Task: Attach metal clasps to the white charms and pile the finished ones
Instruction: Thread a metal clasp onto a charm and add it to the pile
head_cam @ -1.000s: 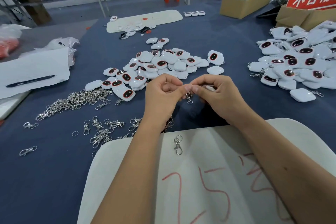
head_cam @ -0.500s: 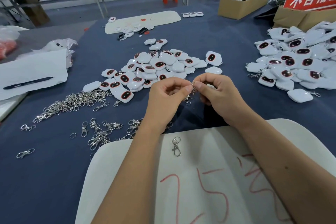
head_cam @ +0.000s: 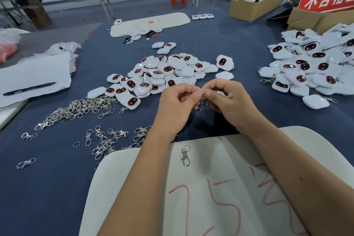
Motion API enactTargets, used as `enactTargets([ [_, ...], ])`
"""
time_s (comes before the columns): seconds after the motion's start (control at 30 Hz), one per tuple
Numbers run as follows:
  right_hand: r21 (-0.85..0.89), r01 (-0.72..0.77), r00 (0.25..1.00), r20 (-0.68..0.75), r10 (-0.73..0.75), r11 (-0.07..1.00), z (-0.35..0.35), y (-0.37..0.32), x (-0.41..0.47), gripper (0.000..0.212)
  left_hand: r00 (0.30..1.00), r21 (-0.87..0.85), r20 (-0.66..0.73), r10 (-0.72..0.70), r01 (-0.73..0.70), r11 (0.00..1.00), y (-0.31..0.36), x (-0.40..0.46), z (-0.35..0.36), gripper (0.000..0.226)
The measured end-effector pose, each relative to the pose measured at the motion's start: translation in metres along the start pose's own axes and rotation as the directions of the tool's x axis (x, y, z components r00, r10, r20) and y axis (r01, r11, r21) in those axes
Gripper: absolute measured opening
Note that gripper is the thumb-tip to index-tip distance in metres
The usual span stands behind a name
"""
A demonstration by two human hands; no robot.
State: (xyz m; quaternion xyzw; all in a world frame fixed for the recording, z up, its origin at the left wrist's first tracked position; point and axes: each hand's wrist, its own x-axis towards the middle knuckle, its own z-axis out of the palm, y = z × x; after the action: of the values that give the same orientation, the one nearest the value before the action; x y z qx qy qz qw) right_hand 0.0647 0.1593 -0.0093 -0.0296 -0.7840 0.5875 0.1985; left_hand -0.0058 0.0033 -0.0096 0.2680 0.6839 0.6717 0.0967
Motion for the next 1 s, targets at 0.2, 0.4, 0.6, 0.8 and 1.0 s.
enactTargets([
  [0.2,-0.003,-0.005,1.000,-0.022,0.005,1.000,0.000,0.001,0.000,0.016,0.999,-0.037,0.002,-0.045,0.045,0.998,0.001,0.000,0.001,0.011],
  [0.4,-0.002,-0.003,0.999,-0.035,0.003,1.000,0.001,0.003,0.001,0.014,0.998,-0.050,-0.004,-0.066,0.065,0.997,0.002,0.000,0.002,0.012],
  [0.6,-0.024,0.006,0.999,-0.040,-0.006,1.000,0.000,0.001,-0.001,0.017,0.996,-0.044,0.006,-0.089,0.090,0.995,0.004,-0.001,0.003,0.012],
  [0.8,-0.124,0.086,0.992,-0.083,-0.097,0.989,0.002,-0.001,-0.002,0.016,0.999,0.099,-0.022,-0.027,0.029,0.995,0.010,-0.005,0.004,0.010],
  [1.0,-0.310,0.244,0.945,-0.136,-0.297,0.919,0.007,-0.004,-0.004,0.012,0.995,0.218,-0.090,0.047,-0.026,0.976,0.011,-0.007,0.008,0.009],
])
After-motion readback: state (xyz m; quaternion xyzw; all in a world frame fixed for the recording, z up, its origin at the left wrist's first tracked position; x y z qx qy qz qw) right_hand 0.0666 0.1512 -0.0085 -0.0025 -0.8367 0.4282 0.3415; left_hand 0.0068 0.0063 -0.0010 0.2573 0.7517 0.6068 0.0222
